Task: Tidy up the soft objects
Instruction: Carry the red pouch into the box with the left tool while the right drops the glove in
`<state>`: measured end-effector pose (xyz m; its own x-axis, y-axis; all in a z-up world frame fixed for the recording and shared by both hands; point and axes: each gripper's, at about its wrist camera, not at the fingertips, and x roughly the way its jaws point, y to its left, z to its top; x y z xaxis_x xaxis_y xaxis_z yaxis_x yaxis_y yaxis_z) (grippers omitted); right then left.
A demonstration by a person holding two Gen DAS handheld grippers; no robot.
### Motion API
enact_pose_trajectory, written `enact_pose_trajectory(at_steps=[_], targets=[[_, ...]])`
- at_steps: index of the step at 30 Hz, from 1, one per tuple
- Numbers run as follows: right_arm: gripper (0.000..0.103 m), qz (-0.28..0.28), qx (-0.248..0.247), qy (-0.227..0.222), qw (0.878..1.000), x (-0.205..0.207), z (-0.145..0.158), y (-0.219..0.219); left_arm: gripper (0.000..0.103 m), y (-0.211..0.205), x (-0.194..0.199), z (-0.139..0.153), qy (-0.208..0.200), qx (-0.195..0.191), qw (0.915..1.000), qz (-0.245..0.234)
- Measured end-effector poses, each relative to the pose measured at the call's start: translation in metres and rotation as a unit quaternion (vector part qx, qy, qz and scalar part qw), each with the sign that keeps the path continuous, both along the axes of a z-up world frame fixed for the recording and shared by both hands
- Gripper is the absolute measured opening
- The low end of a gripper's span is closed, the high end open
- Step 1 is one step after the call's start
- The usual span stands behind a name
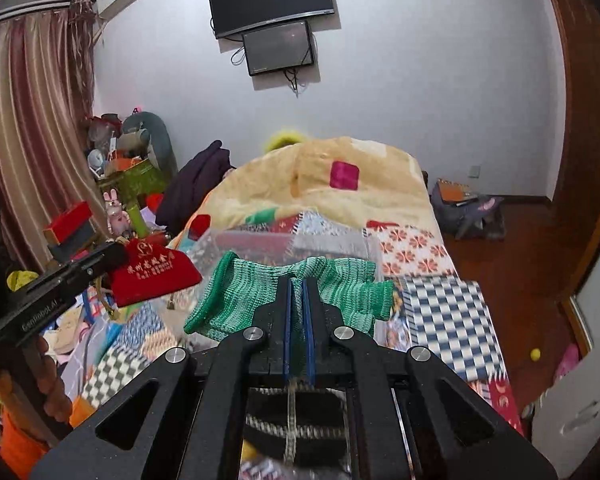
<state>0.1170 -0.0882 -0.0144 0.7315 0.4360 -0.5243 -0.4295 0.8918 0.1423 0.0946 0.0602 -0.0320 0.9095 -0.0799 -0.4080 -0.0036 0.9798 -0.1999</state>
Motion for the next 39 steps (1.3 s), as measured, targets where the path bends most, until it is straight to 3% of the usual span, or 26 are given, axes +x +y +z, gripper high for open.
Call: enact_pose_trajectory(at_steps=[7,17,22,27,30,33,35,37,39], targets=[[0.005,0.005,-0.017,0.02,1.0,0.032,-0.007,0.017,0.011,-0.003,0.039,-0.01,0.027,0.018,0.9995,-0.004],[0.005,0.011,-0.093,0.083,0.992,0.072,-0.047,0.039,0.011,-0.009,0.088,-0.056,0.118,0.015,0.9927,-0.022],[0.006,0.016,-0.116,0.113,0.987,0.082,-0.059,0.04,0.011,-0.012,0.095,-0.068,0.144,0.03,0.9889,-0.025],[0.007,0.025,-0.119,0.135,0.983,0.082,-0.065,0.037,0.022,-0.012,0.095,-0.069,0.151,0.024,0.9878,-0.029],[0.011,0.023,-0.119,0.129,0.984,0.077,-0.06,0.033,0.042,-0.014,0.089,-0.061,0.141,0.031,0.9891,-0.027],[0.03,0.018,-0.112,0.108,0.988,0.069,-0.048,0.025,0.058,-0.015,0.077,-0.048,0.121,0.039,0.9916,-0.023],[0.056,0.006,-0.112,0.081,0.99,0.059,-0.038,0.02,0.067,-0.015,0.069,-0.04,0.111,0.041,0.9927,-0.023],[0.066,-0.003,-0.108,0.05,0.993,0.046,-0.028,0.013,0.071,-0.015,0.061,-0.034,0.102,0.043,0.9936,-0.023],[0.07,-0.007,-0.099,0.032,0.995,0.033,-0.018,0.008,0.078,-0.016,0.051,-0.028,0.093,0.047,0.9943,-0.021]])
